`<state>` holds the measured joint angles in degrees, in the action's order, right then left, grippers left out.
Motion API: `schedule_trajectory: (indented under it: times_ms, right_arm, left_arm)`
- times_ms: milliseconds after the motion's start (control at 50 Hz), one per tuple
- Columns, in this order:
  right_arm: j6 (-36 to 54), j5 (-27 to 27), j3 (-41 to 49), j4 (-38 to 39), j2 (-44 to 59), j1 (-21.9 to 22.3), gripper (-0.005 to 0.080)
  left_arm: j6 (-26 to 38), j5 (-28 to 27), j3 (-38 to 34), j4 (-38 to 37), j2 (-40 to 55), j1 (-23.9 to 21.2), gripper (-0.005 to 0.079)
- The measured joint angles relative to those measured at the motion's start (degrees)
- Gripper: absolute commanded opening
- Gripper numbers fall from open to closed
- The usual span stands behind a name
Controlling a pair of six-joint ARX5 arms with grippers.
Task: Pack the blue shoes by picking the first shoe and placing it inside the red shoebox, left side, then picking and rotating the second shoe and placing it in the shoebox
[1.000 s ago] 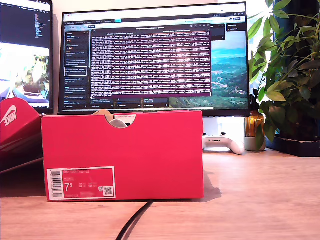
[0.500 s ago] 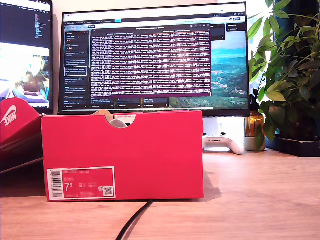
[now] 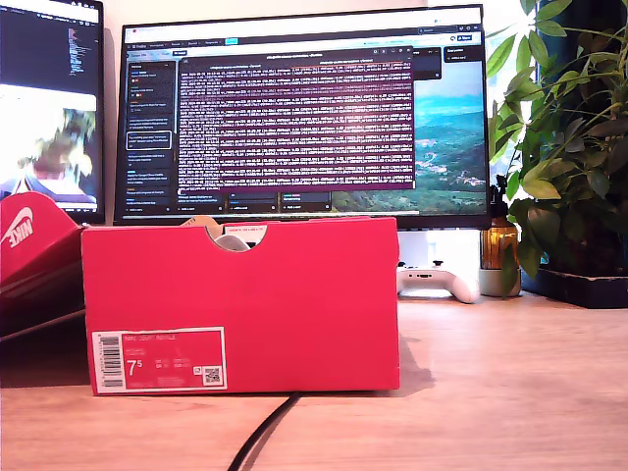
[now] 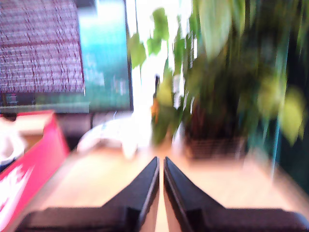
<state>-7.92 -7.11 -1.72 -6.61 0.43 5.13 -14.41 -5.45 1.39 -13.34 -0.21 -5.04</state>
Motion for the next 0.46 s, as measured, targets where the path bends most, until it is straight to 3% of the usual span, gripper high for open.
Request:
schedule_trajectory:
  times_ms: [60,460]
  right_arm:
    - [-0.7,0.0,0.3,-2.8,0.0,-0.1,-0.001]
    - [-1.0,0.0,0.7,-2.7,0.0,-0.1,-0.001]
  left_arm:
    - [0.0,0.0,0.0,0.0,0.0,0.0,-0.0021]
    - [0.0,0.0,0.0,0.0,0.0,0.0,-0.0021]
